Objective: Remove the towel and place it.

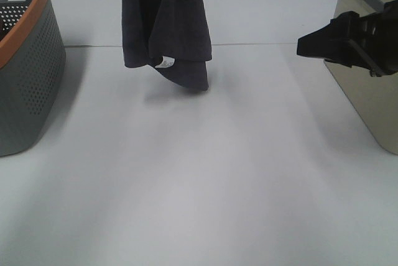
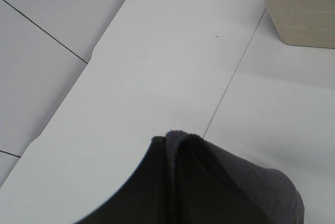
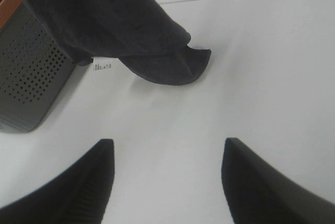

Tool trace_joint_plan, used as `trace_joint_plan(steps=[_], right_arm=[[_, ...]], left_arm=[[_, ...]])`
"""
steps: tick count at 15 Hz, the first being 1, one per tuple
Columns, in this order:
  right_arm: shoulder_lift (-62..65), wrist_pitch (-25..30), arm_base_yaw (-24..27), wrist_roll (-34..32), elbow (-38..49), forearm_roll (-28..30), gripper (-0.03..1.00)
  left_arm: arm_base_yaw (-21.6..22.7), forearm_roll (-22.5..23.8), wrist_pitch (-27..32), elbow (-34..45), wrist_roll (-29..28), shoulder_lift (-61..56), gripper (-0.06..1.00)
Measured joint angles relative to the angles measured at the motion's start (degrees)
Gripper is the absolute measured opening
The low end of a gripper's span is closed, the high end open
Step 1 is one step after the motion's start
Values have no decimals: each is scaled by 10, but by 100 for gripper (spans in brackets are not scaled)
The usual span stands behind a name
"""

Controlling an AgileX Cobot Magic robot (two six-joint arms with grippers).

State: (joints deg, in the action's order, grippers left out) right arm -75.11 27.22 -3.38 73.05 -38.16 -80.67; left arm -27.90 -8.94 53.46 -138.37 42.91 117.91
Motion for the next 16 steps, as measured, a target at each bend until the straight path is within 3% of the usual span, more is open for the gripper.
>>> trace_joint_plan(steps=[4, 6, 8, 11, 16], right_arm=[[-88, 2, -13, 160, -38, -171, 61], [-109, -8, -69, 212, -60, -183, 61], [-136, -73, -149, 225, -115, -184, 61], [-157, -113, -181, 219, -164, -185, 61], [-199, -122, -193, 171, -222, -190, 61]], left_arm=[[0, -15, -15, 0, -68, 0, 0], [0, -15, -40, 0, -104, 0, 0], [0, -15, -52, 0, -119, 0, 0], [0, -16, -52, 0, -120, 0, 0], [0, -16, -52, 0, -123, 0, 0]])
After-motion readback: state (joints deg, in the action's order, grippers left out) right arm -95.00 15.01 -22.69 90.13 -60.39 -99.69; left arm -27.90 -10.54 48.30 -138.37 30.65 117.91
